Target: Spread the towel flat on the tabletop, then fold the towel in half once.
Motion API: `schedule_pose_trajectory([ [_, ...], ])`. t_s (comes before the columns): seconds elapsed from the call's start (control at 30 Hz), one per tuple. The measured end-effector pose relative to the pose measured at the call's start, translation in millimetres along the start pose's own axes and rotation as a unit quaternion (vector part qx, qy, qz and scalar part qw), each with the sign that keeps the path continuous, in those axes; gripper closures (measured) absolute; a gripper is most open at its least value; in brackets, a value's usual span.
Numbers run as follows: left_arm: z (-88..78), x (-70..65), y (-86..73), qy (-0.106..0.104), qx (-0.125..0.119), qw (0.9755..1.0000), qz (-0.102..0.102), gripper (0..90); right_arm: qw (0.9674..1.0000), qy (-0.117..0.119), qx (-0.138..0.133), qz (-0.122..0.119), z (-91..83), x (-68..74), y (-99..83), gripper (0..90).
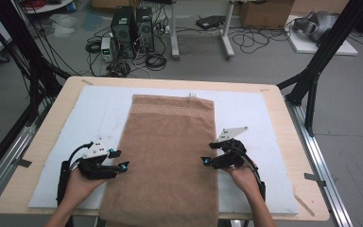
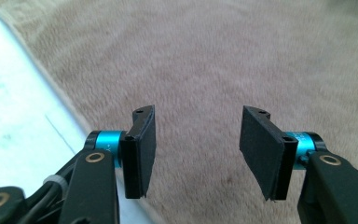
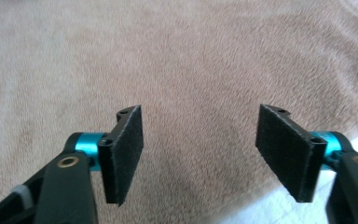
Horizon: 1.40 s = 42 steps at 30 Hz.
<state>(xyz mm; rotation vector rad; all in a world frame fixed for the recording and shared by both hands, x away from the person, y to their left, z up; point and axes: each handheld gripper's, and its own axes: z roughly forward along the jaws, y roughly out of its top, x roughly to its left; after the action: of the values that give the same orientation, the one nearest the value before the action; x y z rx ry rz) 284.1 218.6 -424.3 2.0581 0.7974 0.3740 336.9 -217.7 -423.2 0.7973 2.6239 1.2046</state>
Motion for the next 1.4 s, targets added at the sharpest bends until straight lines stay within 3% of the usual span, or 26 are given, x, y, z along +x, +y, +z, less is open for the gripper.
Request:
schedule_pose_trajectory([
  [0.13, -0.7, 2.7, 5.2, -0.003, -0.005, 1.0000, -0.006, 41.1, 0.9999, -0.003, -0.011, -0.003, -0.8, 0.5, 5.0, 29.6],
  [0.4, -0.9, 7.1, 8.0, -0.006, -0.010, 0.9996, -0.027, 36.5, 0.9999, 0.006, 0.005, -0.010, 5.6, 2.6, 10.7, 25.0],
  [0.47, -0.6, 7.6, 7.8, -0.006, -0.010, 0.9995, -0.028, 35.7, 0.9999, 0.008, 0.009, -0.008, 5.8, 2.6, 14.0, 21.6],
  [0.6, -0.9, 7.8, 7.6, -0.005, -0.005, 0.9997, -0.021, 35.3, 0.9997, 0.007, 0.006, -0.022, 5.6, 4.2, 19.0, 21.5],
  [1.03, -1.3, 8.2, 6.9, -0.005, -0.005, 0.9998, -0.020, 34.5, 0.9997, 0.006, 0.005, -0.022, 3.8, 3.8, 20.5, 21.4],
  [1.23, 5.9, 22.1, 13.8, -0.007, 0.019, 0.9993, -0.031, 35.2, 0.9999, 0.000, 0.006, -0.014, 2.6, -1.7, 21.5, 21.5],
  [1.4, 9.2, 32.7, 33.7, 0.009, 0.017, 0.9996, -0.020, 35.5, 0.9999, -0.010, 0.004, -0.007, -2.3, -12.1, 32.1, 21.6],
])
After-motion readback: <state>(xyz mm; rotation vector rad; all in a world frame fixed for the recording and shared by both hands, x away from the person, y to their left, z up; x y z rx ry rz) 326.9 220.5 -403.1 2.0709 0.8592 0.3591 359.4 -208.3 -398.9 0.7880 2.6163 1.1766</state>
